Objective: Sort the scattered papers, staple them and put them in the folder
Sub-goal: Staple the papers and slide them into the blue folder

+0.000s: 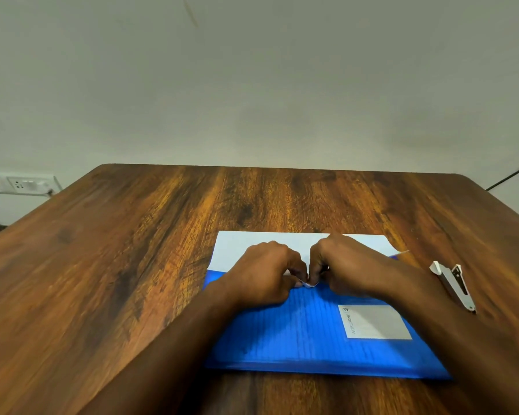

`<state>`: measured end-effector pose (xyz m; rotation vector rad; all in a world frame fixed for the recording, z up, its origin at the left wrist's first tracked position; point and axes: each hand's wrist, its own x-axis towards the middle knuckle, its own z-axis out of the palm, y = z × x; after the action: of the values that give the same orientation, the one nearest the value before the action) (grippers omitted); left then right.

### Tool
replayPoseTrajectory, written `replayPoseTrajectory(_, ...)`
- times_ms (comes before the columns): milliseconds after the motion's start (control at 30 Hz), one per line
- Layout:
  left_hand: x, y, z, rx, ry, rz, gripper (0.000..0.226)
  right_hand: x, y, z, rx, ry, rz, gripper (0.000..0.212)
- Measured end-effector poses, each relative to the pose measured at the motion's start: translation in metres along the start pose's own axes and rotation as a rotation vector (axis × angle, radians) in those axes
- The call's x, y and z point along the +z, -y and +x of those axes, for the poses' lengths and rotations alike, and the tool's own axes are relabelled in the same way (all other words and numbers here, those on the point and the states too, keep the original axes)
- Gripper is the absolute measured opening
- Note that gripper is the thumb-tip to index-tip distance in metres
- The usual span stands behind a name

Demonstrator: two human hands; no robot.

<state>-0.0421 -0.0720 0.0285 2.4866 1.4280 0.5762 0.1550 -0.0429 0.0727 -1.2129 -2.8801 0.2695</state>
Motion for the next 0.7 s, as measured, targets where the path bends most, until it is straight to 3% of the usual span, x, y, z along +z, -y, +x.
replayPoseTrajectory(367, 0.007, 0.001, -0.025, 0.044, 0.021, 0.041, 0.039, 0.036, 0.008, -0.033, 0.105, -0.196, 0.031, 0.022)
replayPoseTrajectory(467, 0.012, 0.001, -0.042, 0.027, 0.052, 0.052, 0.051, 0.043, 0.007, -0.042, 0.104, -0.212, 0.036, 0.033)
replayPoseTrajectory(533, 0.012, 0.0, -0.055, -0.046, -0.021, 0.074, 0.06, 0.049, 0.006, -0.049, 0.154, -0.257, 0.099, 0.041)
replayPoseTrajectory(600, 0.007, -0.001, -0.065, -0.192, -0.195, 0.124, 0.063, 0.053, 0.004, -0.056, 0.27, -0.428, 0.178, 0.048)
replayPoseTrajectory(700, -0.006, -0.002, -0.077, -0.499, -0.392, 0.202, 0.066, 0.05, -0.006, -0.065, 0.623, -0.608, 0.163, 0.064)
